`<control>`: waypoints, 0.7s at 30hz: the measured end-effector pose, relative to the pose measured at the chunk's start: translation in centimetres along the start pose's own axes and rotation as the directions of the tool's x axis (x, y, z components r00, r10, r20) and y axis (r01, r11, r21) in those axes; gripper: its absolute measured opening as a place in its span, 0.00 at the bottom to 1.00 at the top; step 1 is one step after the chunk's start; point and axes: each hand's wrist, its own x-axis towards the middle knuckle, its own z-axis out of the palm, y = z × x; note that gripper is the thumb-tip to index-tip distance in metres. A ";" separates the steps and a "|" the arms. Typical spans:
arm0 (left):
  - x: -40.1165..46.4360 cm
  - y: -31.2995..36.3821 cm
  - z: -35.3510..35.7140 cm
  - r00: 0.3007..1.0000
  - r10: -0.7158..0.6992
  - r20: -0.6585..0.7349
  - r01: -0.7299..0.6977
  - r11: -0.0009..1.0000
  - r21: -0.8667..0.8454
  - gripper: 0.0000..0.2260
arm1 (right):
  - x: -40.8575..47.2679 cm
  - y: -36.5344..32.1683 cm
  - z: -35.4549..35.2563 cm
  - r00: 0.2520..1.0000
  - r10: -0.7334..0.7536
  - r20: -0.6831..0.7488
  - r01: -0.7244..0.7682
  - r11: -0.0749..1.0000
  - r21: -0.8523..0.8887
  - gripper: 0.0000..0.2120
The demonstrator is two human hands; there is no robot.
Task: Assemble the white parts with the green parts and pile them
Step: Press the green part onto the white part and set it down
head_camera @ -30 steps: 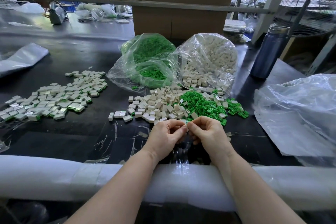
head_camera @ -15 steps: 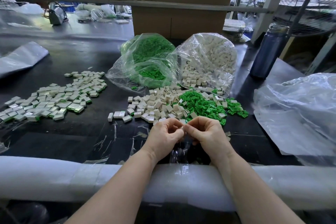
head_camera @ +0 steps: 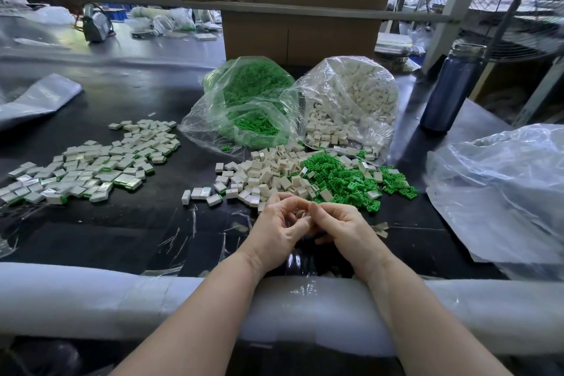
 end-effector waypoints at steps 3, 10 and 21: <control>-0.2 0.3 0.0 0.999 0.003 0.033 -0.003 1.000 0.000 0.05 | 0.0 -0.1 -0.1 1.000 0.020 0.013 -0.021 0.999 0.043 0.10; -0.2 0.5 0.1 0.998 0.016 0.058 -0.017 1.000 0.023 0.06 | -0.1 -0.2 -0.2 0.999 0.041 0.035 -0.045 0.992 0.117 0.05; -0.3 0.4 0.3 0.995 0.014 0.094 -0.018 0.999 0.044 0.06 | -0.2 0.0 -0.3 0.999 0.014 0.048 -0.021 0.989 0.148 0.10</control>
